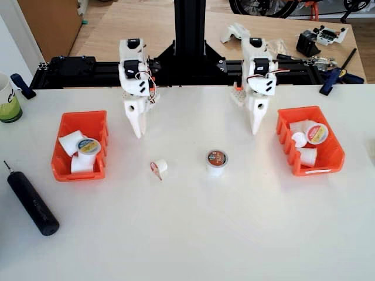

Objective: Sort the coffee pods, blue into left, red into right

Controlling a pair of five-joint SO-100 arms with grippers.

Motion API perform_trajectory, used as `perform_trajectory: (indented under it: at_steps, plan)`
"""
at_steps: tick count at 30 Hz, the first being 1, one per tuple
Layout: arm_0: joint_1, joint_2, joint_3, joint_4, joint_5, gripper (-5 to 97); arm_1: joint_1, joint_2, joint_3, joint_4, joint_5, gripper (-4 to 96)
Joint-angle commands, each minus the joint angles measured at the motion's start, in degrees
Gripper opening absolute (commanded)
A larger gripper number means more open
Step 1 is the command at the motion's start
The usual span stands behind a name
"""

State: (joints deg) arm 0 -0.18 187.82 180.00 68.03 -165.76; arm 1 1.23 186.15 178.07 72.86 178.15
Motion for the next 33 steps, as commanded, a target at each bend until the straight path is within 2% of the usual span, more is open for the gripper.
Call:
perform_trajectory:
  at_steps: [1, 24, 33]
  plan:
    - [-0.35, -0.18, 2.29, 1.85, -0.44, 15, -0.44, 2.46, 1.41, 0.88, 0.62, -1.0]
    - [-0.35, -0.18, 2.29, 1.85, -0.44, 15, -0.44, 2.46, 1.41, 0.88, 0.62, -0.7]
    - [-0.35, -0.18, 2.29, 1.85, -0.44, 15, -0.44, 2.46, 1.41, 0.88, 0.62, 4.6]
